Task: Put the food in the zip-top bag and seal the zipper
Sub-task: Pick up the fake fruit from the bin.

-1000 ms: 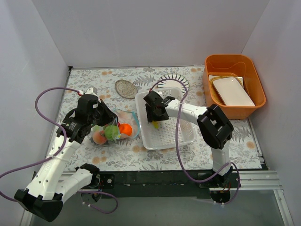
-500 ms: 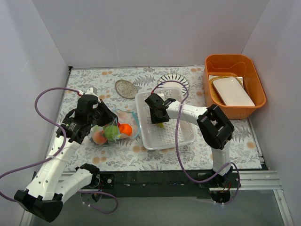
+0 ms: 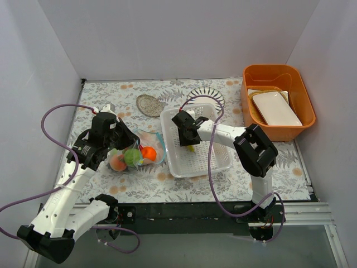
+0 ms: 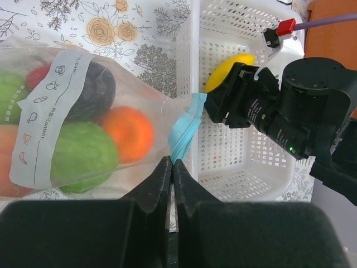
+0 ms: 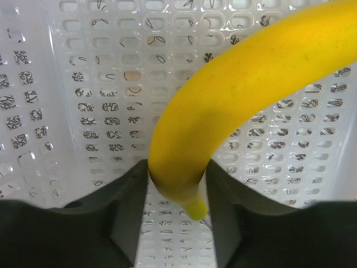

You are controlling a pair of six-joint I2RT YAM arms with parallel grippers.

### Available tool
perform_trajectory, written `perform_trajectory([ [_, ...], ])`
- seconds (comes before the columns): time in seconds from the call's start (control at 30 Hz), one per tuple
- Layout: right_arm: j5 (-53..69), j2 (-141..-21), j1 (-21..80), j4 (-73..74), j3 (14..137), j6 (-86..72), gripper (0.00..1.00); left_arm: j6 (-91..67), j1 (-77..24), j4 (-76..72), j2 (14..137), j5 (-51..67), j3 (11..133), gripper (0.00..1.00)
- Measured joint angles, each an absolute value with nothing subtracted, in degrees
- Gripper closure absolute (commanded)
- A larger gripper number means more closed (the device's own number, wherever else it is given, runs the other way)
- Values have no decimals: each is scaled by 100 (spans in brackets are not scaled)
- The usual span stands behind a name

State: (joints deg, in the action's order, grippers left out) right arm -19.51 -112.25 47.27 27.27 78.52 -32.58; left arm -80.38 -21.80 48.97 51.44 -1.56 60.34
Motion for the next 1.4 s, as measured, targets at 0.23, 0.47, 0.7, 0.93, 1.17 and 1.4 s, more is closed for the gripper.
perform_trajectory([
  [0.23,-1946,-11153,4727,2436,7660,-3264,79,-8038,-2180,4925,5118,-172,6031,99],
  [0.47,-1671,-10420,4746,2373,7026,-2989,82,-8038,-2180,4930,5118,-180,6036,99],
  [0.7,-958,-9526,4770,2394,6997,-2477,82,-8077,-2180,4930,5118,-183,6036,99],
  [0.93,399,-8925,4770,2357,6993,-2187,80,-8073,-2180,4930,5153,-185,6040,100],
  [1.17,1859,-8213,4775,2012,6720,-2082,77,-8077,-2180,4908,5159,-156,6040,99],
  [1.4,3352,-8049,4803,1603,6482,-2073,77,-8077,-2180,4877,5207,-121,6040,99],
])
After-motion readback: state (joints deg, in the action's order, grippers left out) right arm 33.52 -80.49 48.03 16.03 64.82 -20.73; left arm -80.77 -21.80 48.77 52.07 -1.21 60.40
